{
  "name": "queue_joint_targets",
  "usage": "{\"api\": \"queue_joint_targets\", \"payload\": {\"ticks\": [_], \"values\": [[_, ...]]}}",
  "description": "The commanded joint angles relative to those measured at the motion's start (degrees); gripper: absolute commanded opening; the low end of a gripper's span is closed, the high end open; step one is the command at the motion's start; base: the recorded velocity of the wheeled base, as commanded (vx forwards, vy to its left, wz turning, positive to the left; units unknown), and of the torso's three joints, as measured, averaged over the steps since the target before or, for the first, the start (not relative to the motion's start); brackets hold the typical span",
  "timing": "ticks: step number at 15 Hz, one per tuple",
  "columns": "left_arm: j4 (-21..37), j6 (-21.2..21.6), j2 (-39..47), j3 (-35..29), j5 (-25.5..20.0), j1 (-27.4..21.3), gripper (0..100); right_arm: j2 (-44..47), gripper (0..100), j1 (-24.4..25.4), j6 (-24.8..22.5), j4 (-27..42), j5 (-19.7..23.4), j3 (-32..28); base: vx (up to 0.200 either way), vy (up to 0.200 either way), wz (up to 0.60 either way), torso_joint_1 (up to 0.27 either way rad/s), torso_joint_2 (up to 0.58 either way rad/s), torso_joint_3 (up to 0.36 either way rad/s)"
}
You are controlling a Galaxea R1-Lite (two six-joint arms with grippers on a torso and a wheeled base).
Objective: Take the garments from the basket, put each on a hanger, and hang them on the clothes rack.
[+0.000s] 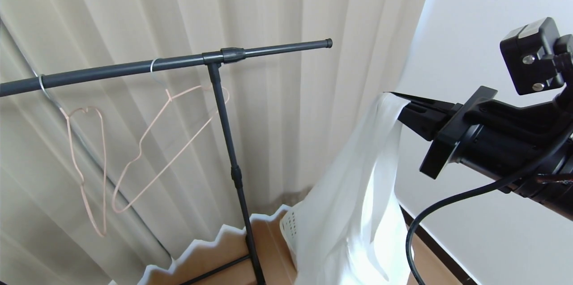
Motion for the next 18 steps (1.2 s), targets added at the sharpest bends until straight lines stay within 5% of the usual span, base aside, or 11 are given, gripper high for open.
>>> {"api": "queue_joint_targets", "payload": {"ticks": [1, 15, 18], "values": [[0.0, 0.0, 0.1, 0.0, 0.2, 0.0, 100, 0.2, 0, 0.0, 0.0, 0.0, 0.0, 0.1, 0.0, 0.0, 0.0, 0.173, -0.41, -0.227], [-0.1, 0.0, 0.1, 0.0, 0.2, 0.0, 100, 0.0, 0, 0.0, -2.0, -0.3, -1.5, 1.2, 0.0, 0.0, 0.0, 0.146, -0.32, -0.182], [-0.1, 0.0, 0.1, 0.0, 0.2, 0.0, 100, 0.2, 0, -0.8, -2.0, -0.2, -1.5, 1.2, 0.0, 0.0, 0.6, 0.012, -0.02, -0.009]]}}
